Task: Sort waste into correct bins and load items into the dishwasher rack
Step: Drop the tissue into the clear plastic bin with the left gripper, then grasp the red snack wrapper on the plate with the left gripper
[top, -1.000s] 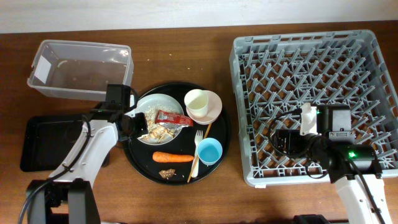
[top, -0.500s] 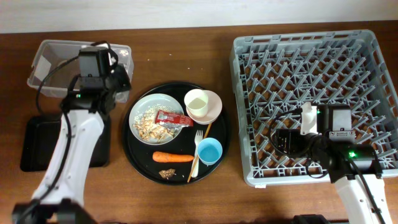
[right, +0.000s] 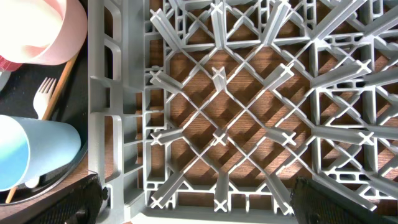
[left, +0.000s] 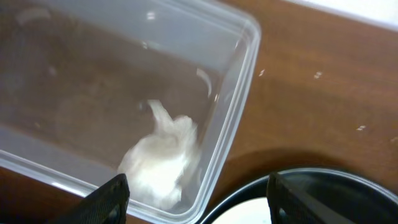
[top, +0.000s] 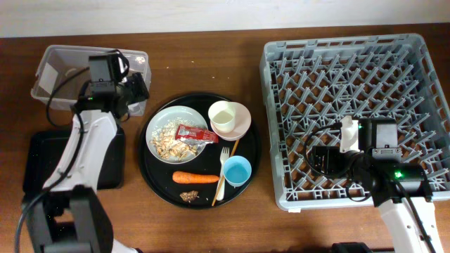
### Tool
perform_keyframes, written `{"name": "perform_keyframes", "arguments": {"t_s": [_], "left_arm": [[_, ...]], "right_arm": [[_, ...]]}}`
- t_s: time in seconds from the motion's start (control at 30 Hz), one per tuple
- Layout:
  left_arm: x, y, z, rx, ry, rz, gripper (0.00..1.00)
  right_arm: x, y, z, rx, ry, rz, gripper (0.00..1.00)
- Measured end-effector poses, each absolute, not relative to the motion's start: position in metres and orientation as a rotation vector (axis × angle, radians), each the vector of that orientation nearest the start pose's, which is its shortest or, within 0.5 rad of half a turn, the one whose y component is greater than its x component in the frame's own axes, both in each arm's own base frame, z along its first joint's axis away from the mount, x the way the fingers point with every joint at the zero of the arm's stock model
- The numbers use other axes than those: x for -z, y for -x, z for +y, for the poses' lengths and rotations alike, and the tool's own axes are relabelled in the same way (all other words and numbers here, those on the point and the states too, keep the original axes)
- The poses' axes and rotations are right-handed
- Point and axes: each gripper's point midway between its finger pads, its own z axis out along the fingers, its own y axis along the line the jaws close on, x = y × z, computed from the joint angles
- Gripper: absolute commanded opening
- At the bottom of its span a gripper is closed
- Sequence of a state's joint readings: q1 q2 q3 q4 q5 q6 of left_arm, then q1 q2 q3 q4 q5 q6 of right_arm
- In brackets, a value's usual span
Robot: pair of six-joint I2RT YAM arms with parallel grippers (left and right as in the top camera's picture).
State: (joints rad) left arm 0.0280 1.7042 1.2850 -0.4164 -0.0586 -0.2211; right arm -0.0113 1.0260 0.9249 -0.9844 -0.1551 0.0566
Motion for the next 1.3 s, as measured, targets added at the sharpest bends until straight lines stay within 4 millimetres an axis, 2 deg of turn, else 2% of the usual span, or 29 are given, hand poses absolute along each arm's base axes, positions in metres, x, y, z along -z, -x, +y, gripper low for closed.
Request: {"name": "perform_keyframes", "arguments": {"t_s": [0.03, 0.07, 0.17, 0.2, 0.23, 0.3, 0.33, 0.37, 0.4, 0.43, 0.5, 0.53, 0.6, 0.63, 0.67, 0.7, 0.77, 0.83, 0.9, 0.93, 0.97, 1.0, 1.07, 1.17, 1.23, 1.27, 1.3], "left_arm": [[-0.120, -0.465, 0.021, 0.014, 0.328, 2.462, 0.70], [-0.103, -0.461, 0.021, 0.009, 0.331, 2.512, 0.68], [-0.093, -0.448, 0.020, 0.005, 0.336, 2.580, 0.66], [-0.097, -0.445, 0.019, 0.010, 0.334, 2.583, 0.67], [-0.109, -0.445, 0.017, 0.031, 0.327, 2.558, 0.67], [-0.148, -0.443, 0.010, 0.087, 0.303, 2.471, 0.67], [-0.162, -0.437, 0.004, 0.135, 0.285, 2.459, 0.67], [-0.167, -0.428, -0.007, 0.204, 0.262, 2.479, 0.67], [-0.162, -0.414, -0.022, 0.280, 0.237, 2.543, 0.67], [-0.148, -0.388, -0.050, 0.363, 0.178, 2.664, 0.67], [-0.139, -0.361, -0.086, 0.415, 0.067, 2.768, 0.67], [-0.129, -0.341, -0.118, 0.467, 0.029, 2.835, 0.67], [-0.110, -0.326, -0.133, 0.515, 0.273, 2.891, 0.66], [-0.090, -0.318, -0.143, 0.556, 0.541, 2.893, 0.63], [-0.079, -0.319, -0.145, 0.591, 0.714, 2.851, 0.62], [-0.075, -0.332, -0.146, 0.619, 0.793, 2.770, 0.61], [-0.069, -0.335, -0.139, 0.583, 0.885, 2.728, 0.60], [-0.065, -0.339, -0.136, 0.562, 0.939, 2.705, 0.56], [-0.050, -0.344, -0.137, 0.547, 0.974, 2.711, 0.54], [-0.044, -0.349, -0.138, 0.548, 0.985, 2.704, 0.49], [-0.044, -0.350, -0.138, 0.552, 0.986, 2.698, 0.44], [-0.047, -0.358, -0.140, 0.576, 0.976, 2.665, 0.44], [-0.047, -0.360, -0.140, 0.575, 0.978, 2.657, 0.41], [-0.032, -0.358, -0.140, 0.549, 0.996, 2.686, 0.22], [-0.033, -0.362, -0.140, 0.556, 0.992, 2.672, 0.10], [-0.033, -0.361, -0.141, 0.562, 0.992, 2.674, 0.01], [-0.033, -0.361, -0.141, 0.567, 0.993, 2.676, 0.01]], "right_arm": [[-0.159, -0.247, 0.024, -0.221, -0.039, 2.652, 0.99], [-0.159, -0.247, 0.024, -0.221, -0.039, 2.652, 0.99], [-0.159, -0.247, 0.024, -0.222, -0.039, 2.652, 0.99], [-0.159, -0.247, 0.024, -0.222, -0.039, 2.652, 0.99], [-0.159, -0.247, 0.024, -0.221, -0.040, 2.652, 0.99], [-0.159, -0.247, 0.024, -0.221, -0.039, 2.652, 0.99], [-0.159, -0.247, 0.024, -0.221, -0.039, 2.652, 0.99], [-0.159, -0.247, 0.024, -0.221, -0.039, 2.652, 0.99], [-0.159, -0.247, 0.024, -0.221, -0.039, 2.651, 0.99], [-0.159, -0.247, 0.024, -0.221, -0.040, 2.653, 0.99], [-0.159, -0.247, 0.024, -0.221, -0.039, 2.652, 0.99], [-0.159, -0.247, 0.024, -0.221, -0.039, 2.652, 0.99], [-0.159, -0.247, 0.024, -0.221, -0.039, 2.653, 0.99], [-0.159, -0.246, 0.024, -0.221, -0.040, 2.654, 0.99], [-0.159, -0.247, 0.024, -0.221, -0.039, 2.653, 0.99], [-0.159, -0.246, 0.024, -0.221, -0.040, 2.654, 0.99], [-0.159, -0.246, 0.024, -0.221, -0.040, 2.655, 0.99], [-0.159, -0.246, 0.024, -0.221, -0.039, 2.655, 0.99], [-0.158, -0.246, 0.024, -0.221, -0.040, 2.656, 0.99], [-0.158, -0.246, 0.024, -0.221, -0.040, 2.657, 0.99], [-0.158, -0.246, 0.024, -0.221, -0.039, 2.656, 0.99], [-0.158, -0.246, 0.024, -0.221, -0.041, 2.656, 0.99], [-0.158, -0.246, 0.024, -0.221, -0.039, 2.656, 0.99], [-0.158, -0.246, 0.024, -0.221, -0.040, 2.656, 0.99], [-0.158, -0.246, 0.024, -0.221, -0.040, 2.656, 0.99], [-0.158, -0.246, 0.024, -0.221, -0.041, 2.656, 0.99], [-0.158, -0.246, 0.024, -0.221, -0.040, 2.656, 0.99]]}}
